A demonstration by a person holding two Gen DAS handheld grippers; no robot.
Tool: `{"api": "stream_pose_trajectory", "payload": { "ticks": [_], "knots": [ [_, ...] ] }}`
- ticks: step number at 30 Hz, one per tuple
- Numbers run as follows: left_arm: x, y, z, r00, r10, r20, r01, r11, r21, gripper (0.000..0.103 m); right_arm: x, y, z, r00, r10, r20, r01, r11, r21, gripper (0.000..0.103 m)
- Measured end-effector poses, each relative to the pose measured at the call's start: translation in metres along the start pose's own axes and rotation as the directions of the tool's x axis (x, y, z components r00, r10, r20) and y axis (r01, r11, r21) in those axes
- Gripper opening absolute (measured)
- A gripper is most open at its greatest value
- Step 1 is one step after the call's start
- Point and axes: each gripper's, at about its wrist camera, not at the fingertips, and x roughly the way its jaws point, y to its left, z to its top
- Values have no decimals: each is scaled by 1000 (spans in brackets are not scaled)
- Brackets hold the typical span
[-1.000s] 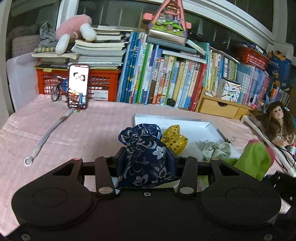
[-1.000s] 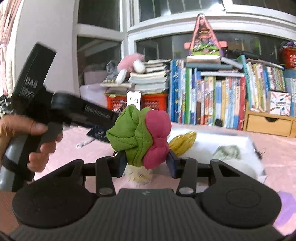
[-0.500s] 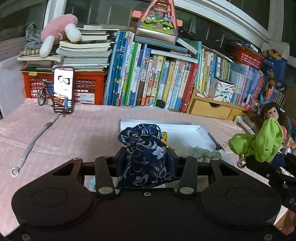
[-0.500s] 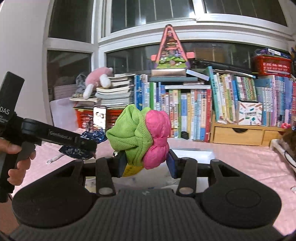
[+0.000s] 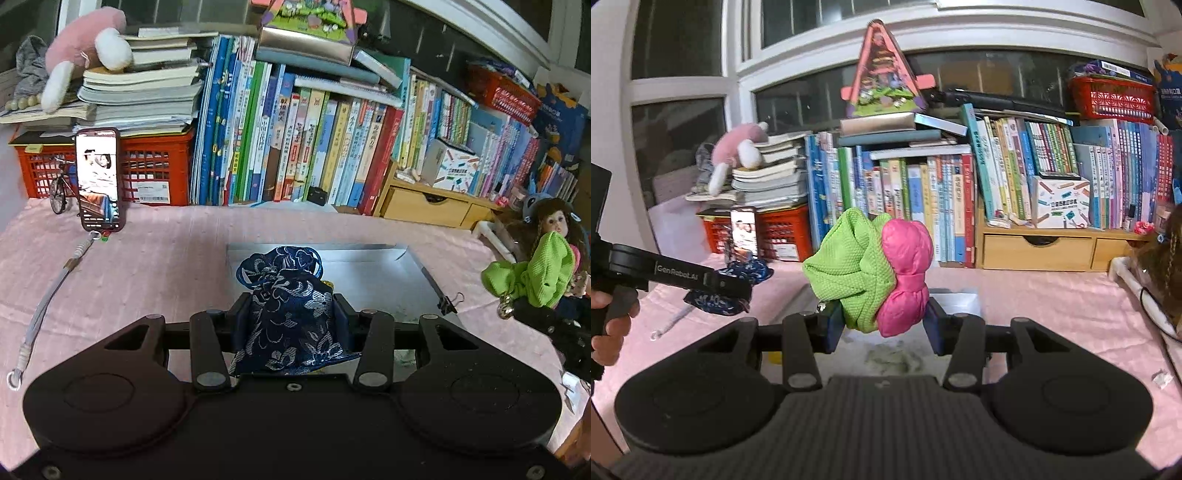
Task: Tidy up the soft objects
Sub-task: 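Carry the pouch and scrunchie in both tools over the white tray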
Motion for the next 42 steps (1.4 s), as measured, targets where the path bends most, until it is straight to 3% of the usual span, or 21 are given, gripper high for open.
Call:
{"api": "stream_pose_trajectory", "payload": {
  "ticks": [7,15,26,42],
  "knots": [
    [44,6,11,994,29,-103,-29,1000,0,43,35,-15,13,994,-65,-87,63,998,-21,49],
    [83,9,17,981,74,-181,-71,997,19,43,80,-21,12,971,-148,-189,129,985,-110,49],
    [110,11,18,963,16,-270,-23,999,-24,43,131,-35,4,929,-130,-346,125,991,-37,49],
    [123,19,17,937,-25,-349,7,999,-54,45,154,-37,-4,901,-104,-421,106,994,-20,50]
  ]
}}
